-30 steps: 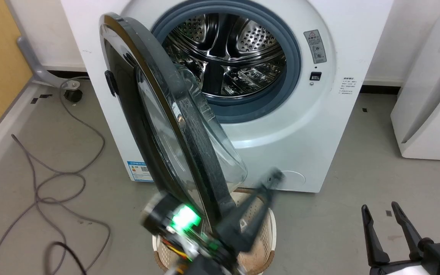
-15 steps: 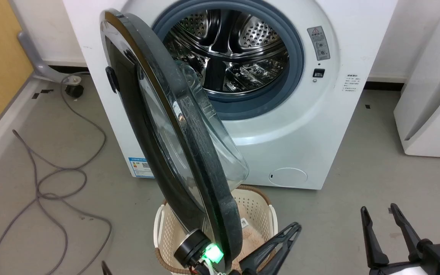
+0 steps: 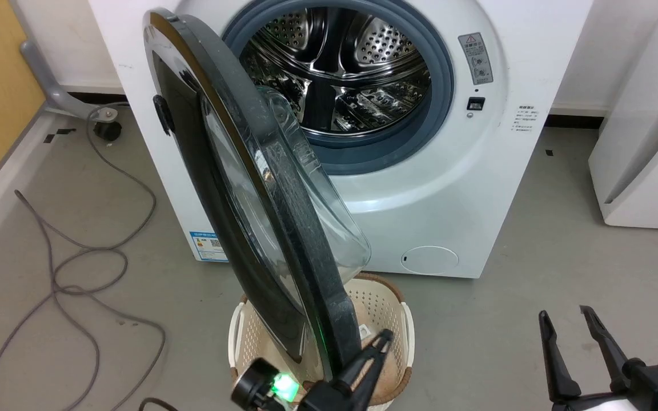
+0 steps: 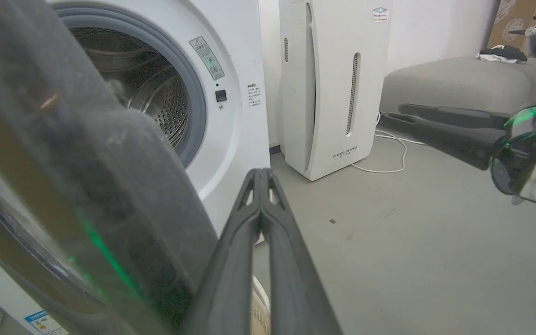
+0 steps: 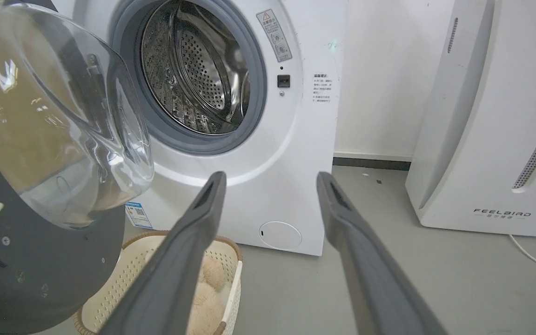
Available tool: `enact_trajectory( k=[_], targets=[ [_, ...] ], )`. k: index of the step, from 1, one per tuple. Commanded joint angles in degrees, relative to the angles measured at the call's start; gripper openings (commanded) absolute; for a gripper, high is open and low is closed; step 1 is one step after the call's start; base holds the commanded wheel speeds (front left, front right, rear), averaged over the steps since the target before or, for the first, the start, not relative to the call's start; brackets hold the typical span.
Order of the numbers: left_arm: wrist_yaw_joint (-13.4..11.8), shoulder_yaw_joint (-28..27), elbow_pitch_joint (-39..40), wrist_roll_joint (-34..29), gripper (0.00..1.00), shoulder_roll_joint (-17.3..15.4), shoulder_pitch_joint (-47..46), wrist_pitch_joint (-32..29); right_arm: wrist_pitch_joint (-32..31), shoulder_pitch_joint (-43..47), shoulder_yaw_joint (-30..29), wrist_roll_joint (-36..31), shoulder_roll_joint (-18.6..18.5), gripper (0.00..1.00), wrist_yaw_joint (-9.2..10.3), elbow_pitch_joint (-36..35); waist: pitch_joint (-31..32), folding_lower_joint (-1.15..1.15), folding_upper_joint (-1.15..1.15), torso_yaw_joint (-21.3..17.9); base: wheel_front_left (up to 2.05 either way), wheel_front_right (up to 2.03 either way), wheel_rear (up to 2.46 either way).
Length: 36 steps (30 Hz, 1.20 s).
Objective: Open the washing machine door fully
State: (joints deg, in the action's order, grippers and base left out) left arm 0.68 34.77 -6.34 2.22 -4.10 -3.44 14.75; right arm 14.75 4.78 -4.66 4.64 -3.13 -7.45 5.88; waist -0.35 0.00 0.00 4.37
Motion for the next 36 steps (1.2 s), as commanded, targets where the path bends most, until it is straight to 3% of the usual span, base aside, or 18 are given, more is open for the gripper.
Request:
enact_trajectory(
  k=[1, 15, 36],
  targets=[
    [-0.7, -0.7, -0.7, 0.3, 0.0, 0.2, -0.3, 0.3, 0.2, 0.1, 0.0, 0.2, 0.2, 1.0, -0.03, 0.2, 0.0, 0.0, 0.0, 0.2, 0.0, 0.0, 0.0],
    [-1.5, -1.4, 0.5, 0.2, 0.0, -0.8, 1.9, 0.3, 0.2, 0.6, 0.0, 0.6, 0.2, 1.0, -0.03, 0.7, 0.4, 0.0, 0.0, 5.2, 0.0, 0.0, 0.0],
    [-2.0, -0.3, 4.9, -0.5, 0.0, -3.5, 5.0, 0.3, 0.2, 0.5, 1.3, 1.7, 0.2, 1.0, -0.03, 1.3, -1.1, 0.0, 0.0, 20.8, 0.0, 0.0, 0.0]
  ],
)
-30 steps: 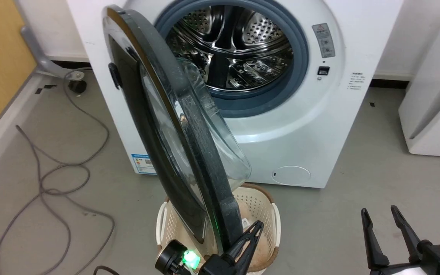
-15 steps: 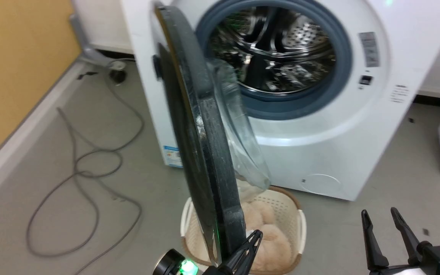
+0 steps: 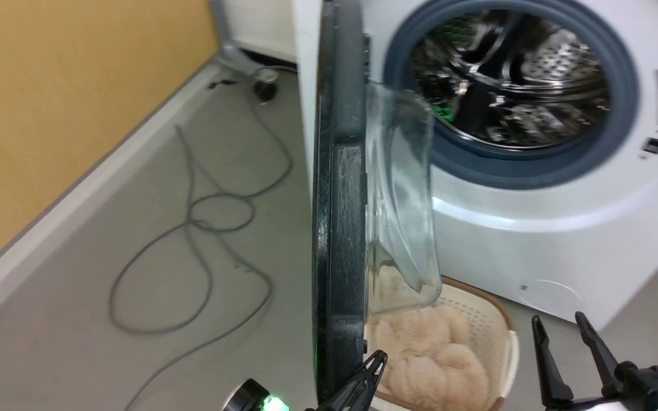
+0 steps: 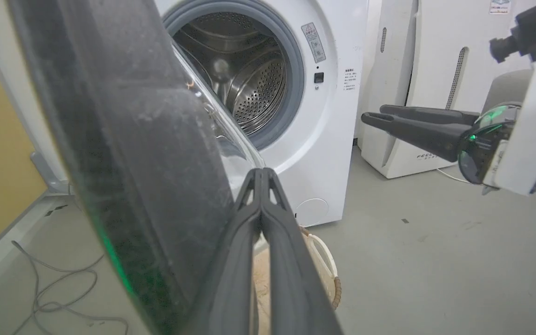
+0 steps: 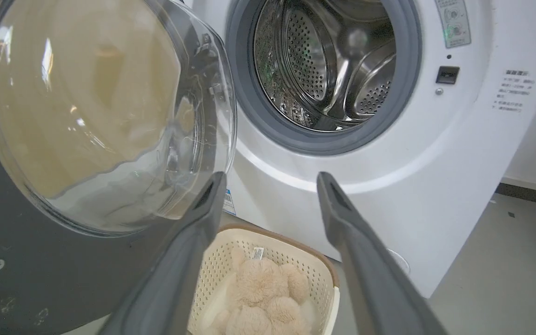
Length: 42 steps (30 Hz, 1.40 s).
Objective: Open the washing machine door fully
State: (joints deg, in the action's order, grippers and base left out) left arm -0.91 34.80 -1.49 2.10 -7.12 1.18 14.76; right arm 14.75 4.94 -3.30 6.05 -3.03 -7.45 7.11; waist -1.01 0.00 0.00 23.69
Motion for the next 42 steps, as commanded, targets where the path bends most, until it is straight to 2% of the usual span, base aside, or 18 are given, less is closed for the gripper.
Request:
enact_trajectory(
  k=[1, 6, 12, 20, 28, 29, 38, 42],
  targets=[
    [-0.6, -0.5, 0.2, -0.3, 0.0, -0.6, 0.5, 0.2, 0.2, 0.2, 0.1, 0.3, 0.1, 1.0, -0.03, 0.2, -0.6, 0.0, 0.0, 2.0, 0.0, 0.0, 0.0],
    [-1.7, -1.5, 1.3, -0.1, 0.0, -1.4, 1.1, 0.2, 0.2, -0.1, 0.8, 0.1, 0.1, 1.0, -0.03, 0.4, -1.1, 0.0, 0.0, 4.3, 0.0, 0.0, 0.0],
    [-4.5, -5.0, 3.0, 0.8, 0.0, -3.1, 2.6, 0.2, 0.2, -0.3, 1.3, 0.1, 0.1, 1.0, -0.03, 0.6, -1.3, 0.0, 0.0, 4.8, 0.0, 0.0, 0.0],
    [-7.9, -11.8, 3.6, 2.9, 0.0, -6.0, 3.2, 0.2, 0.2, -0.2, 2.1, 0.1, 0.1, 1.0, -0.03, 1.0, -1.8, 0.0, 0.0, 3.6, 0.0, 0.0, 0.0],
    [-9.8, -20.8, 1.1, 7.2, 0.0, -8.6, 0.2, 0.2, 0.2, -1.2, 2.4, -0.5, 0.1, 1.0, -0.03, 1.0, -3.8, 0.0, 0.0, 1.1, 0.0, 0.0, 0.0],
    [-10.0, -24.1, -1.0, 9.0, 0.0, -9.3, -1.3, 0.2, 0.2, -1.8, 2.4, -1.0, 0.1, 1.0, -0.03, 1.0, -4.7, 0.0, 0.0, 0.1, 0.0, 0.0, 0.0],
    [-10.8, -34.4, -7.4, 13.0, 0.0, -10.1, -6.5, 0.2, 0.2, -3.7, 2.2, -2.3, 0.1, 1.0, -0.03, 1.0, -8.2, 0.0, 0.0, -3.2, 0.0, 0.0, 0.0],
    [-9.3, -39.7, -10.4, 14.3, 0.0, -11.5, -9.2, 0.2, 0.2, -4.7, 1.9, -3.1, 0.1, 1.0, -0.03, 0.8, -10.2, 0.0, 0.0, -4.5, 0.0, 0.0, 0.0]
  ],
)
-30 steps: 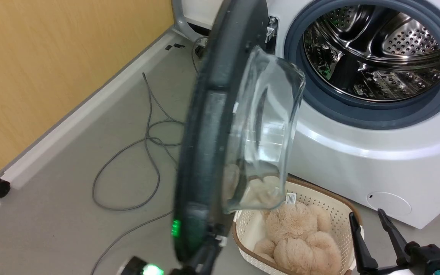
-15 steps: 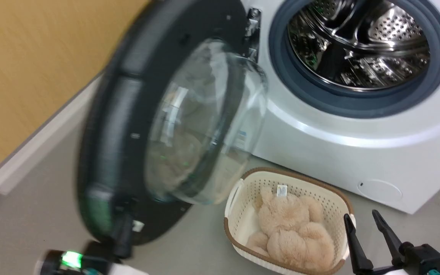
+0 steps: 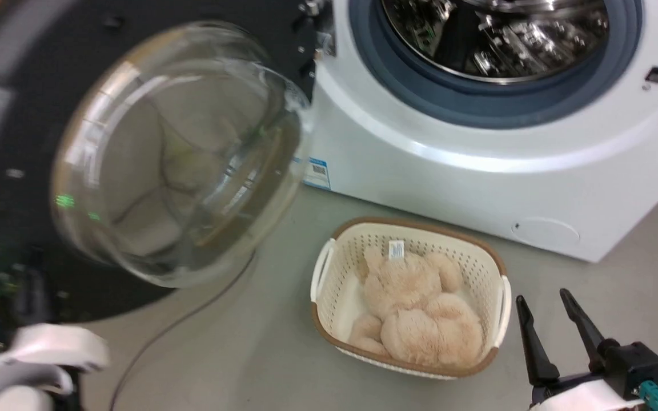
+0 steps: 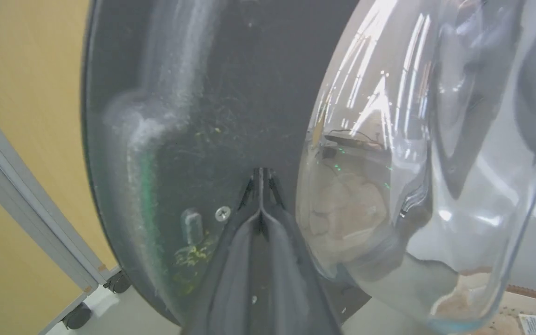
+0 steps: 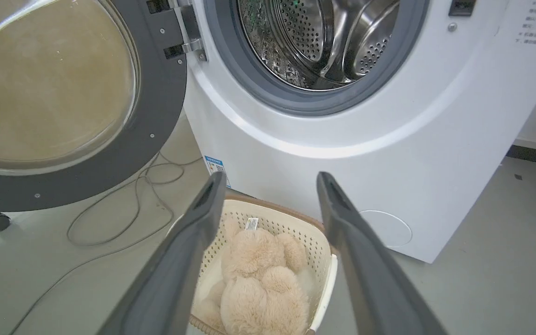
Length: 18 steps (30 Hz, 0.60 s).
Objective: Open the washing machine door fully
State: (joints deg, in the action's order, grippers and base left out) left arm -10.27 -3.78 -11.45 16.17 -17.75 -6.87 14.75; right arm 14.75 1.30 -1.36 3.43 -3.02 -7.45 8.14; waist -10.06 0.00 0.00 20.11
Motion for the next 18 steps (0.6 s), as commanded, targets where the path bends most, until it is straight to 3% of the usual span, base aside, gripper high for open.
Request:
enact_trajectory(
  k=[1, 18],
  targets=[
    [0.7, -2.2, -1.1, 0.4, 0.0, -1.1, -1.9, 0.3, 0.2, -1.3, -0.2, -0.7, 0.1, 1.0, -0.03, -0.3, -1.6, 0.0, 0.0, -1.2, 0.0, 0.0, 0.0],
    [6.3, -15.9, -17.3, -0.2, 0.0, -1.6, -14.2, 0.3, 0.2, -5.7, -0.3, -1.7, -0.9, 1.0, -0.03, -0.9, -7.4, 0.0, 0.0, -4.2, 0.0, 0.0, 0.0]
  ],
)
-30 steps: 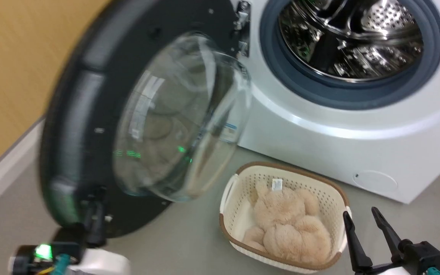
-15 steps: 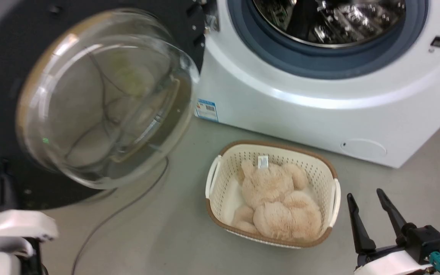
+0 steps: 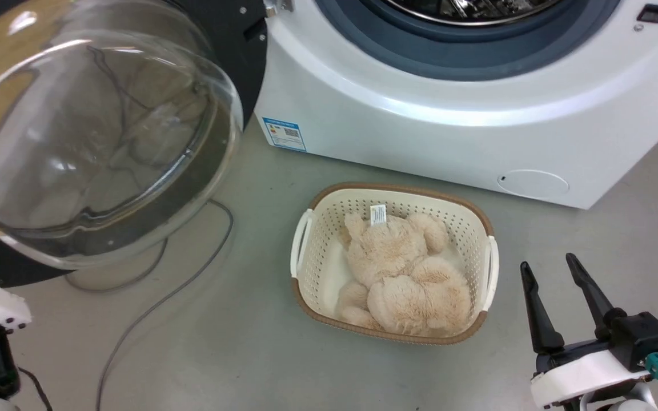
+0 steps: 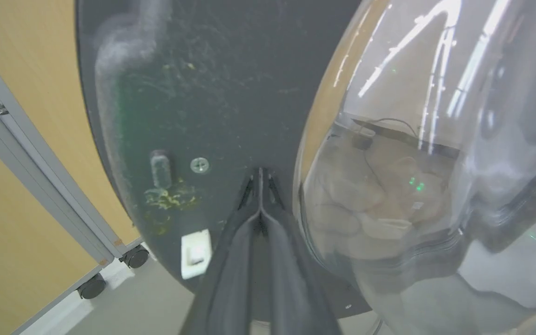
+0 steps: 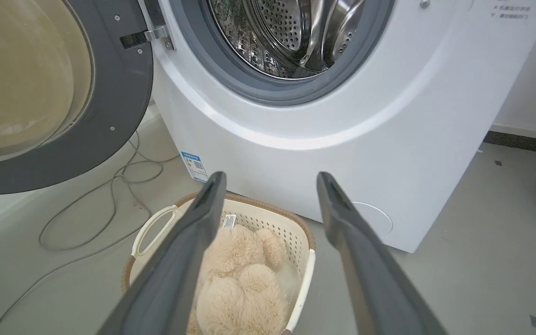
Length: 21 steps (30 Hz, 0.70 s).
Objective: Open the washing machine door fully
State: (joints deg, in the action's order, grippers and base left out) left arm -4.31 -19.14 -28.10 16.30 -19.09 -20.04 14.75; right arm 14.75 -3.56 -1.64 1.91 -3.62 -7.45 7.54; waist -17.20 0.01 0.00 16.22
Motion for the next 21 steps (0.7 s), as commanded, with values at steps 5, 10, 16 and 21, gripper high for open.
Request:
enact_trajectory(
  k=[5, 10, 16, 21],
  targets=[
    [1.6, -2.1, -4.4, -2.1, 0.0, -0.1, -2.8, 0.3, 0.2, -1.0, -0.1, -0.2, -0.5, 1.0, -0.03, -0.3, -0.6, -0.01, 0.0, -0.9, 0.0, 0.0, 0.0],
    [1.8, -4.2, -5.3, -3.7, 0.0, 0.7, -3.2, 0.3, 0.2, -0.9, 0.2, -0.1, -0.3, 1.0, -0.03, 0.1, 0.4, -0.01, 0.0, -1.4, 0.0, 0.0, 0.0],
    [2.8, -5.5, -3.6, -5.9, 0.0, 2.0, -0.6, 0.3, 0.2, 0.6, 0.1, 0.0, 0.2, 1.0, -0.03, 0.5, 4.1, -0.01, 0.0, -2.0, 0.0, 0.0, 0.0],
    [3.8, -5.6, 3.1, -8.4, 0.0, 4.2, 3.8, 0.3, 0.2, 2.5, -0.9, 0.3, 0.5, 1.0, -0.03, 0.1, 8.1, -0.01, 0.0, -2.5, 0.0, 0.0, 0.0]
  ],
)
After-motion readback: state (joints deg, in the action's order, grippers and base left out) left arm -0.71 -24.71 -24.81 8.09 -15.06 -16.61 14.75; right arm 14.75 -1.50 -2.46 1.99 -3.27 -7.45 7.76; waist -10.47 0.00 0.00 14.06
